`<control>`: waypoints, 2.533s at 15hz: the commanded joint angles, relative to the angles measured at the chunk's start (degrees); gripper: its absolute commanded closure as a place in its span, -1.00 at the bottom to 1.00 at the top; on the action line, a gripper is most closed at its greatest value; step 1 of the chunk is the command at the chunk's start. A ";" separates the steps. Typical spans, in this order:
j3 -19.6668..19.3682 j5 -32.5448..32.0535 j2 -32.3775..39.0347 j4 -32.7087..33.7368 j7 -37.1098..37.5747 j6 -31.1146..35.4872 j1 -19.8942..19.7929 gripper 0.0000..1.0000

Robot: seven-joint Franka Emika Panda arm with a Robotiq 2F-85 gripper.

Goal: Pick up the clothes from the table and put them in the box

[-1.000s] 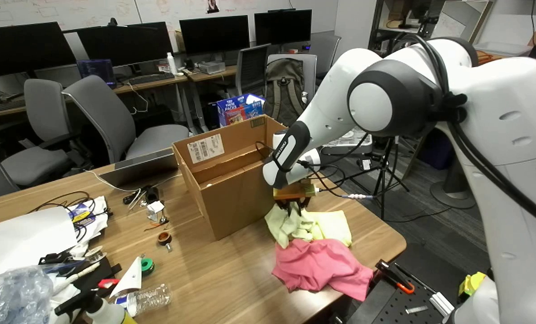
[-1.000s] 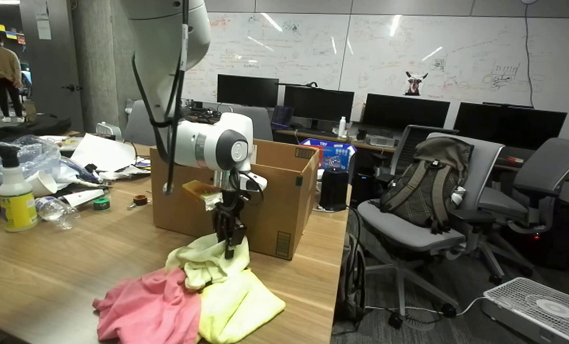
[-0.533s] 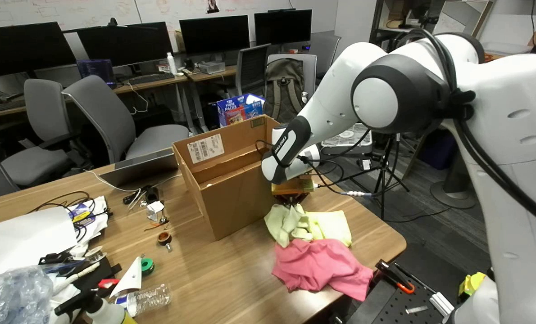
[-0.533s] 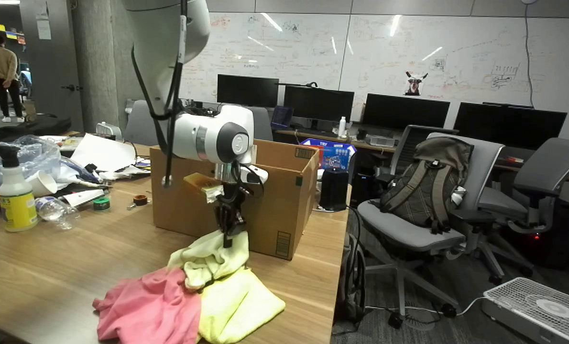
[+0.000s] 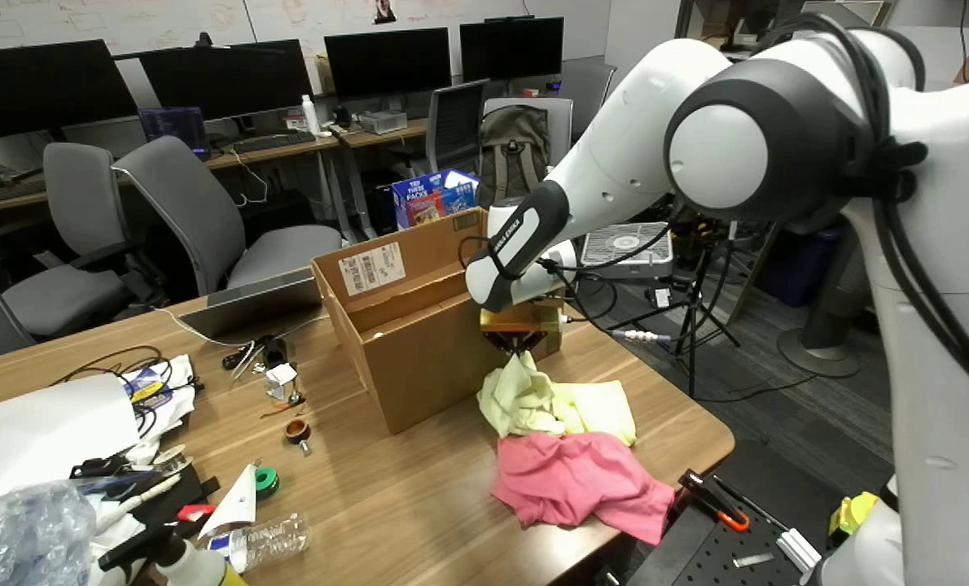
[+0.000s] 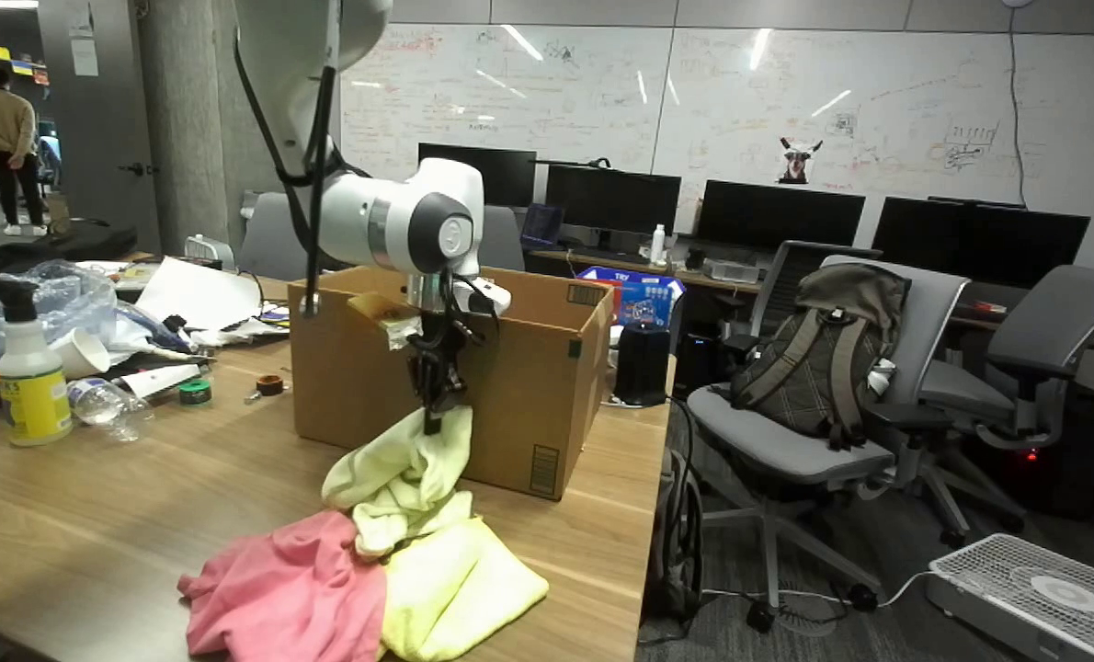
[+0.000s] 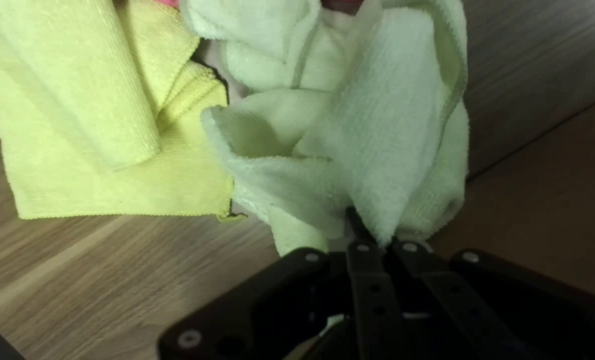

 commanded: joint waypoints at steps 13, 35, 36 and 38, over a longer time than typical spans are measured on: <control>9.32 3.11 -29.12 -8.18 12.24 -1.96 2.00 0.98; 13.78 5.90 -34.50 18.34 40.61 -15.58 0.04 0.98; 13.78 5.38 -34.12 19.38 42.16 -15.69 -0.24 0.98; 13.70 4.78 -32.95 21.58 45.00 -16.02 -0.68 0.98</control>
